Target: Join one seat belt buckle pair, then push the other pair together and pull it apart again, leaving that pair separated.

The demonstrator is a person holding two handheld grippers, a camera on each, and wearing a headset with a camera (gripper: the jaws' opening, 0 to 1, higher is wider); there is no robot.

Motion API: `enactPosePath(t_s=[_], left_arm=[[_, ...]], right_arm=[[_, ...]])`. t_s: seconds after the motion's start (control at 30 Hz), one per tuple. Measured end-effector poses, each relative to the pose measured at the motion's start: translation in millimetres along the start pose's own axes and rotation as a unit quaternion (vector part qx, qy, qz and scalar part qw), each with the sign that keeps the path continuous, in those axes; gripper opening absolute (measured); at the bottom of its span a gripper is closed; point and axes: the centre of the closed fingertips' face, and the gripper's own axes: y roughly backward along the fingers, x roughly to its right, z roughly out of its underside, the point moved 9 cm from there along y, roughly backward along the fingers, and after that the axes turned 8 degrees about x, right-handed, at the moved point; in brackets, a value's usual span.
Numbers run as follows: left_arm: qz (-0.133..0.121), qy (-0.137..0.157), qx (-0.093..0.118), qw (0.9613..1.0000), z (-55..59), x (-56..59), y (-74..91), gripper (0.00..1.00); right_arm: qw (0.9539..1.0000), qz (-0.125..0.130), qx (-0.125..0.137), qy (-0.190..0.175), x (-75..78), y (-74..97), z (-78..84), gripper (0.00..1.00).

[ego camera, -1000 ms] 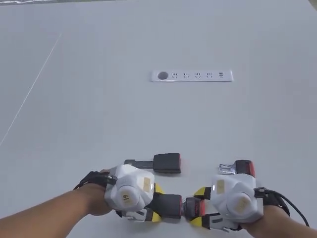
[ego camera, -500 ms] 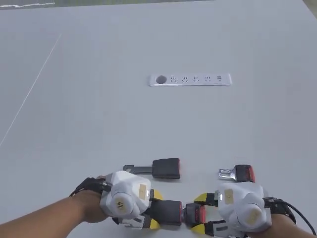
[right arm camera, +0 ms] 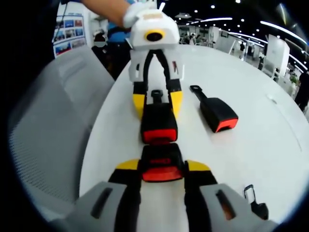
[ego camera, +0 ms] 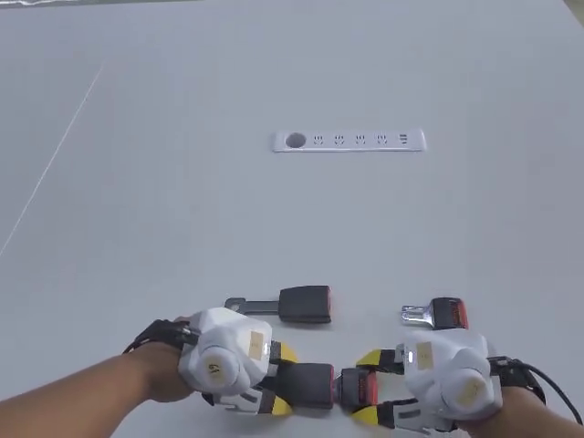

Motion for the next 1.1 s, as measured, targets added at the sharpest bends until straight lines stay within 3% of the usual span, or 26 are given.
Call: enactPosePath(t_s=[0.63,0.83,1.03,1.1], left_arm=[[0.002,0.001,-0.001,1.0,1.1,-0.3,-0.7,0.32],[0.001,0.0,-0.015,0.9999,-2.6,1.1,-2.4,0.32],[-0.009,0.004,-0.026,0.9996,-5.5,3.7,-3.7,0.33],[-0.018,0.004,-0.031,0.9993,-7.5,5.9,-4.9,0.35]], right_arm=[[1.0,0.007,0.002,-0.005,-2.7,-0.2,0.5,0.34],[0.9994,0.0,-0.032,0.014,-2.7,-3.3,-5.9,0.36],[0.998,0.013,-0.054,0.03,-6.7,-6.2,-8.0,0.38],[0.9973,0.03,-0.063,0.024,-6.1,-4.6,-10.3,0.43]])
